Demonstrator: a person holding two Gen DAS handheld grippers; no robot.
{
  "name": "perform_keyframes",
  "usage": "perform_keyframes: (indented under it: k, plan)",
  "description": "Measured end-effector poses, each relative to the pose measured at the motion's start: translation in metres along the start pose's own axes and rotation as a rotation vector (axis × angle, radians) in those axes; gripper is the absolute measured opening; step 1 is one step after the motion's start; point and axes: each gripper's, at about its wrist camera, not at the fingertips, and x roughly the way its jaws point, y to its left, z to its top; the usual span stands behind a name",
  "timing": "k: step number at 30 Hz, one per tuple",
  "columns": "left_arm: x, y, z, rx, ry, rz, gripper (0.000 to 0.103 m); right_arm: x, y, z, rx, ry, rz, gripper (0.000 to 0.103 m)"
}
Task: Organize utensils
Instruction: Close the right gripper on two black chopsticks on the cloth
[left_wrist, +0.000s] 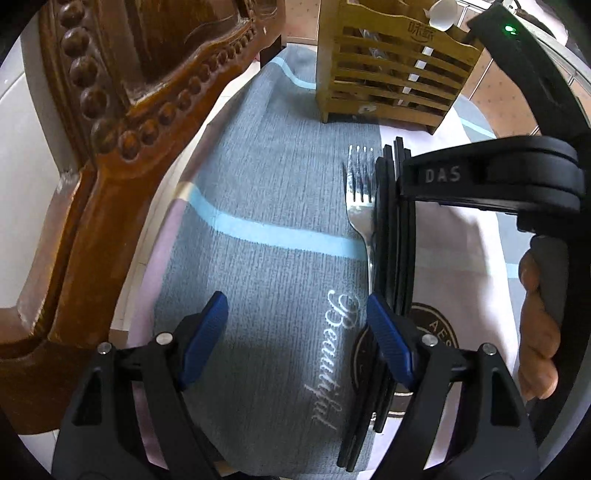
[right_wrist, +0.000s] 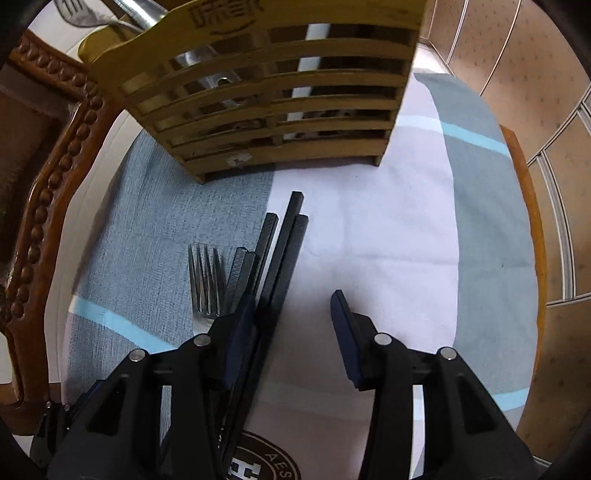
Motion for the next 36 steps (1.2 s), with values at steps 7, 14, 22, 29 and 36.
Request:
perform_keyframes:
  k: [7, 14, 22, 29, 36]
  plan:
    - [-0.005, 0.003, 0.0, -0.002, 0.001, -0.012, 0.078, 0.004, 0.005, 0.005, 0.001, 0.038, 0.016, 0.041]
    - [-0.007, 0.005, 0.003, -0.004, -0.002, -0.02, 0.078, 0.004, 0.024, -0.002, -0.098, 0.056, -0.036, 0.019]
    - [-0.005, 0.004, 0.006, -0.007, 0.008, -0.039, 0.078, -0.003, -0.012, -0.019, -0.113, 0.082, -0.025, 0.014]
    - [0.01, -0.01, 0.048, -0.033, 0.008, -0.081, 0.078, -0.013, -0.047, -0.043, -0.1, 0.073, -0.03, 0.014]
    - [0.031, -0.029, 0.093, -0.06, 0.021, -0.049, 0.078, -0.037, -0.084, -0.062, -0.08, 0.036, 0.006, 0.015]
